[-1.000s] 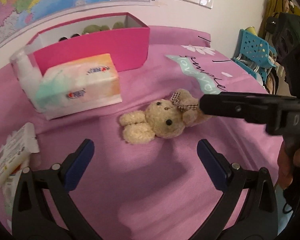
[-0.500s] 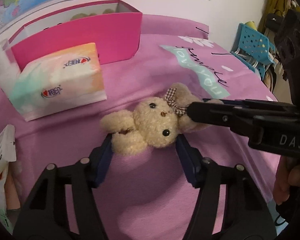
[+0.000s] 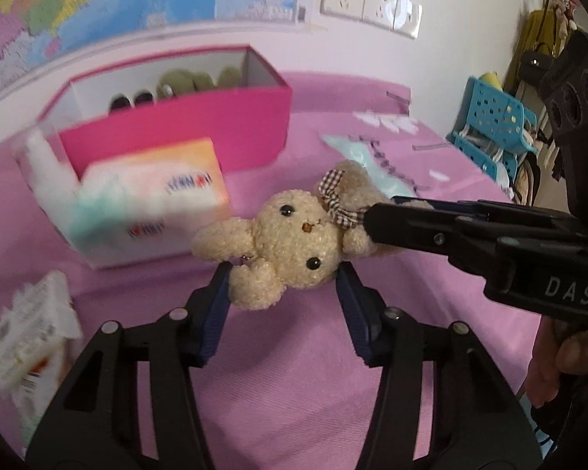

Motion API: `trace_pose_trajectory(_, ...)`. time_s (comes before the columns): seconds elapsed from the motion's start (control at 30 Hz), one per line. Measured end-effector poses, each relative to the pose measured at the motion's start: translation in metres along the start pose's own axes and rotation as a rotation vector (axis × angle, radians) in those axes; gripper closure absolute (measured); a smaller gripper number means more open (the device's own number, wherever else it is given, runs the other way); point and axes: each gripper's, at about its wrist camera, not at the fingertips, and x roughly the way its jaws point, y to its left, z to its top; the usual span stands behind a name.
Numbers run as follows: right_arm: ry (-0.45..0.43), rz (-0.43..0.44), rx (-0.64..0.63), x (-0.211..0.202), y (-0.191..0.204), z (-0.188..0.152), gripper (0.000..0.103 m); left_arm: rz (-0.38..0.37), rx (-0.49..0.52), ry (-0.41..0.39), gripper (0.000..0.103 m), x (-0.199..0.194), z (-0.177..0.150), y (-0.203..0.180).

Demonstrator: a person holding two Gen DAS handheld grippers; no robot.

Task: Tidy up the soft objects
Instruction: 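Close the right tool on the beige teddy bear, then carry the teddy bear into the pink box and open the right tool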

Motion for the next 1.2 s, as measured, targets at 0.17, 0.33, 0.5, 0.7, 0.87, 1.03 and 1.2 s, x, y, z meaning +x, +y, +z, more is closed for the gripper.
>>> trace_pose_trajectory(0.17,-0.039,0.024,-0.053,-0.008,0.018,0.023,0.08,0.043,0.0,-0.064,0.047,-0.022,0.019,0.012)
trace_pose_trajectory(0.33,-0.078,0.062,-0.101,-0.011,0.04,0.049,0.08,0.096,-0.007,-0.121,0.047,-0.042,0.04,0.031)
trace_pose_trajectory(0.5,-0.104,0.096,-0.149,-0.007,0.063,0.077,0.08,0.141,-0.017,-0.16,0.047,-0.056,0.06,0.053)
trace_pose_trajectory(0.7,-0.128,0.137,-0.187,0.004,0.085,0.11,0.08,0.195,-0.018,-0.194,0.047,-0.064,0.088,0.078)
trace_pose_trajectory(0.87,-0.143,0.167,-0.201,0.017,0.099,0.141,0.08,0.237,-0.016,-0.206,0.047,-0.062,0.115,0.097)
trace_pose_trajectory(1.03,-0.138,0.186,-0.203,0.04,0.107,0.171,0.08,0.265,-0.027,-0.192,0.047,-0.05,0.14,0.118)
trace_pose_trajectory(1.2,-0.097,0.222,-0.157,0.075,0.101,0.197,0.08,0.298,-0.032,-0.142,0.047,-0.026,0.157,0.139)
